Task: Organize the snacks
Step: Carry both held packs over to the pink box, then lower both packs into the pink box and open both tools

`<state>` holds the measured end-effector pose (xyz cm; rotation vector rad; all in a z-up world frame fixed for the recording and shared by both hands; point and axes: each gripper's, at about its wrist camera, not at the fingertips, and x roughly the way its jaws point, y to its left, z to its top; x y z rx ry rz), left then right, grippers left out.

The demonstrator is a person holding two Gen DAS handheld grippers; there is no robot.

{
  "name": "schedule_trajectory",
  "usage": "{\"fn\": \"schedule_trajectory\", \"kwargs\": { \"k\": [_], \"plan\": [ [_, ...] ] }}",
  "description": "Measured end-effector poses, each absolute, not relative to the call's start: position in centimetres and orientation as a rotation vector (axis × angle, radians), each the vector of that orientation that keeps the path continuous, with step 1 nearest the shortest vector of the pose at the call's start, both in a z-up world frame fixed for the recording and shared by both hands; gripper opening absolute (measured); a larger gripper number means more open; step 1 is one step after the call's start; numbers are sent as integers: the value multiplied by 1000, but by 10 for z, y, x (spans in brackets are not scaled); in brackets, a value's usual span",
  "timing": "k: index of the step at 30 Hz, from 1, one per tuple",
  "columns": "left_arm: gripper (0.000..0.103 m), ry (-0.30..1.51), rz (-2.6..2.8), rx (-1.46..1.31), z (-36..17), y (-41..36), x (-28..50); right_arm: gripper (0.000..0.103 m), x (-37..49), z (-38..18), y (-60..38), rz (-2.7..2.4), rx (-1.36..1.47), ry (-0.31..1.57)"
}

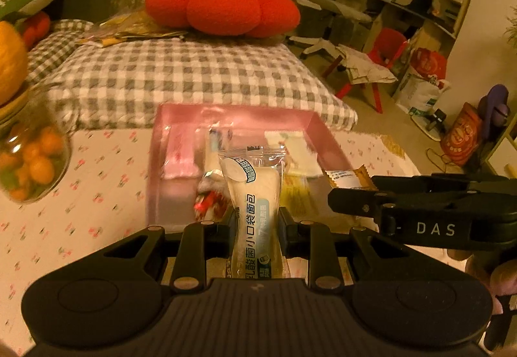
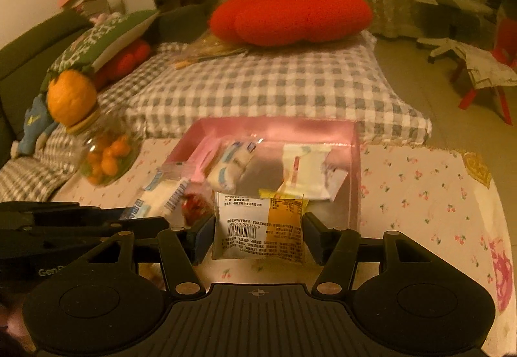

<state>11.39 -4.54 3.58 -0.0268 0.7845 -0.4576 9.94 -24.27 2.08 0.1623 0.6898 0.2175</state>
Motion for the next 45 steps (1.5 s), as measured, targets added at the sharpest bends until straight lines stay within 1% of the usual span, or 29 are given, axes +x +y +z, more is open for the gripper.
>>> {"fn": "schedule_trajectory", "kwargs": {
  "k": [7,14,29,34,36,38,39,41,42,43,45],
  "plan": [
    [23,797,-455,-78,24,-63,149,59,138,15,-263,182,238,699],
    [23,851,-436,-117,5,-76,177,59,165,5,-271,159,271,715],
    [24,877,-373,-16,-18,-88,203,59,189,-16,-272,120,275,752],
    [27,873,-369,3,-18,-94,207,60,195,-18,-272,101,280,755],
    [27,862,-376,11,-17,-93,207,61,195,-18,-273,99,286,756],
    [32,849,-389,19,-17,-93,206,62,196,-17,-273,100,290,755],
    [36,842,-393,24,-17,-94,205,64,195,-16,-274,102,294,754],
    [43,823,-396,42,-14,-93,201,66,195,-15,-275,106,307,755],
    [50,817,-398,51,-13,-94,199,70,194,-14,-276,107,315,756],
    [56,809,-398,59,-11,-94,198,71,193,-14,-277,107,324,756],
    [62,794,-389,79,-8,-93,194,76,190,-12,-277,112,335,754]
  ]
}}
